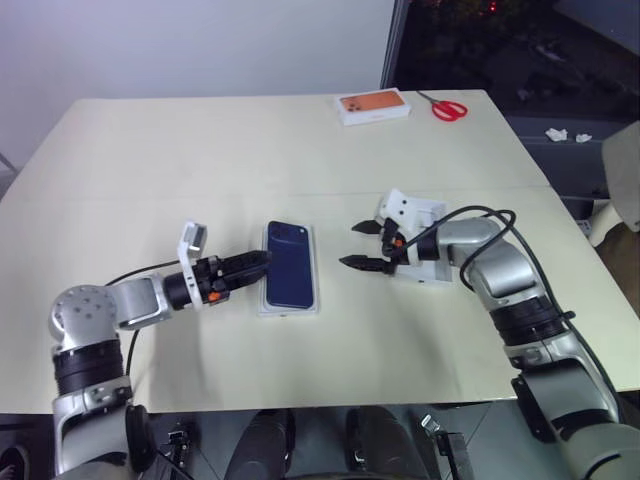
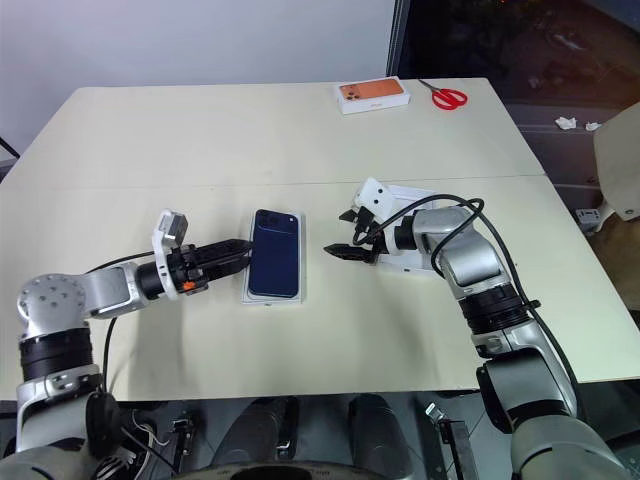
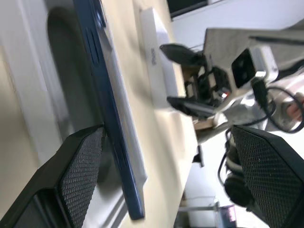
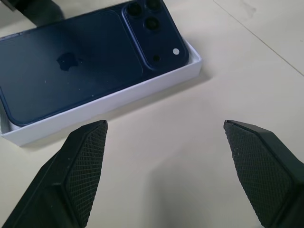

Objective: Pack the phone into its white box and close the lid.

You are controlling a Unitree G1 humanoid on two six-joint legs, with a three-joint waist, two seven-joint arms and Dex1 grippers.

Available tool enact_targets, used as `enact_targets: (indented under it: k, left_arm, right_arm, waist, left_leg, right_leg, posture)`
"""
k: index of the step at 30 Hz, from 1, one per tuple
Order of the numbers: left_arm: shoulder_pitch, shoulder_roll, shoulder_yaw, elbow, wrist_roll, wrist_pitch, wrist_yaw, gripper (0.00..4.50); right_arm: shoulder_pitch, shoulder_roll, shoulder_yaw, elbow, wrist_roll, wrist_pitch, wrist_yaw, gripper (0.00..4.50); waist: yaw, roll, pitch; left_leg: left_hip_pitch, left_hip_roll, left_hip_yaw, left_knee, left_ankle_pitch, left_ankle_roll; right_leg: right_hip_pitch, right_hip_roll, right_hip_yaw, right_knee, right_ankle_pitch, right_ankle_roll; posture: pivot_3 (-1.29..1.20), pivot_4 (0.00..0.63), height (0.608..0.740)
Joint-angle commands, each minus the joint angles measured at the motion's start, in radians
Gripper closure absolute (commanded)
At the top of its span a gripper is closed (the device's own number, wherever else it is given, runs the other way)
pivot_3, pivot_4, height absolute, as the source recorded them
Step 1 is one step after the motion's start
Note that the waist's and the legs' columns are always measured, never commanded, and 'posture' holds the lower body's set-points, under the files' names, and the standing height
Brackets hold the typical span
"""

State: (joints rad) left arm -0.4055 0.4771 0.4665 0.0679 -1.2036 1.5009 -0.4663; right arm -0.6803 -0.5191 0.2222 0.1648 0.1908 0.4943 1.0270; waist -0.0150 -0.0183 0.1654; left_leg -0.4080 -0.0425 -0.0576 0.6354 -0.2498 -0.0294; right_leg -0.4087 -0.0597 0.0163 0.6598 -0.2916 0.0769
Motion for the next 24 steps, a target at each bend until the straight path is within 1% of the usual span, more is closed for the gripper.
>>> enact_targets:
  k: [1,7,8,10,11,13,14,17,18,21,23,24]
  left_arm:
    - [0.021,0.036,0.046,-0.062,-0.021,-0.029,0.003,0.06]
    - [0.035,0.077,0.043,-0.068,0.024,-0.103,0.016,0.06]
    - [0.034,0.073,0.045,-0.059,0.037,-0.124,0.031,0.29]
    - [0.030,0.066,0.039,-0.031,0.086,-0.171,0.071,0.86]
    - [0.034,0.061,0.031,-0.029,0.106,-0.195,0.077,1.37]
    - [0.043,0.045,0.024,-0.030,0.113,-0.211,0.081,2.22]
    - [0.051,0.039,0.013,-0.037,0.119,-0.215,0.079,2.68]
    - [0.073,0.031,-0.031,-0.044,0.157,-0.234,0.068,4.23]
    - [0.081,0.033,-0.051,-0.045,0.177,-0.244,0.061,4.42]
    - [0.107,0.046,-0.159,-0.047,0.276,-0.303,0.034,4.42]
    - [0.110,0.027,-0.216,-0.058,0.294,-0.312,0.010,4.42]
    - [0.094,-0.003,-0.236,-0.056,0.292,-0.312,0.007,4.42]
  right_arm:
    - [-0.011,0.009,-0.003,-0.016,-0.005,-0.021,-0.005,0.38]
    - [0.001,0.035,0.014,-0.033,-0.017,-0.022,-0.012,0.38]
    - [0.001,0.042,0.019,-0.037,-0.017,-0.018,-0.013,0.38]
    - [0.005,0.056,0.033,-0.043,-0.025,-0.022,-0.020,0.94]
    - [0.011,0.057,0.048,-0.045,-0.039,-0.035,-0.022,1.32]
    - [0.017,0.063,0.077,-0.028,-0.082,-0.072,-0.048,2.19]
    - [0.022,0.068,0.089,-0.025,-0.095,-0.084,-0.055,2.71]
    - [0.032,0.085,0.106,-0.027,-0.113,-0.096,-0.068,4.26]
    - [0.034,0.089,0.111,-0.028,-0.120,-0.099,-0.073,4.44]
    - [0.039,0.096,0.135,-0.021,-0.150,-0.125,-0.087,4.44]
    - [0.046,0.100,0.170,-0.002,-0.204,-0.169,-0.113,4.44]
    - [0.055,0.111,0.171,-0.008,-0.201,-0.161,-0.118,4.44]
  waist:
    - [0.000,0.000,0.000]
    - [0.000,0.000,0.000]
    - [0.000,0.000,0.000]
    - [0.001,0.000,0.000]
    - [0.000,0.000,0.000]
    - [0.001,0.000,0.000]
    - [0.001,0.000,0.000]
    - [0.001,0.000,0.000]
    - [0.000,0.000,0.000]
    - [0.001,0.000,0.000]
    - [0.002,0.001,0.000]
    - [0.004,0.001,-0.001]
  left_leg:
    - [0.000,0.000,0.000,0.000,0.000,0.000]
    - [0.000,0.000,0.000,0.000,0.000,0.000]
    - [0.000,0.000,0.000,0.000,0.000,0.000]
    - [0.000,0.000,0.000,0.000,0.000,0.000]
    - [0.000,0.000,0.000,0.000,0.000,0.000]
    - [0.000,0.000,0.000,0.000,0.000,0.000]
    - [0.000,0.000,0.000,0.000,0.000,0.000]
    - [0.000,0.000,0.000,0.000,0.000,0.000]
    - [0.000,0.000,0.000,0.000,0.000,0.000]
    - [0.000,0.000,0.000,0.000,0.000,0.000]
    - [0.000,0.000,0.000,0.000,0.000,0.000]
    - [0.000,0.000,0.000,0.000,0.000,0.000]
  right_leg:
    - [0.000,0.000,0.000,0.000,0.000,0.000]
    - [0.000,0.000,0.000,0.000,0.000,0.000]
    - [0.000,0.000,0.000,0.000,0.000,0.000]
    - [0.000,0.000,0.000,0.000,0.000,0.000]
    - [0.000,0.000,0.000,0.000,0.000,0.000]
    - [0.000,0.000,0.000,0.000,0.000,0.000]
    - [0.000,0.000,0.000,0.000,0.000,0.000]
    - [0.000,0.000,0.000,0.000,0.000,0.000]
    - [0.000,0.000,0.000,0.000,0.000,0.000]
    - [0.000,0.000,0.000,0.001,0.000,0.000]
    - [0.000,0.000,0.000,0.001,0.000,0.000]
    - [0.000,0.000,0.000,0.001,0.000,0.000]
  posture:
    - [0.00,0.150,0.740]
    - [0.00,0.150,0.740]
    - [0.00,0.150,0.740]
    - [0.00,0.150,0.740]
    - [0.00,0.150,0.740]
    - [0.00,0.150,0.740]
    - [0.00,0.150,0.740]
    - [0.00,0.150,0.740]
    - [0.00,0.150,0.740]
    - [0.00,0.150,0.740]
    - [0.00,0.150,0.740]
    - [0.00,0.150,0.740]
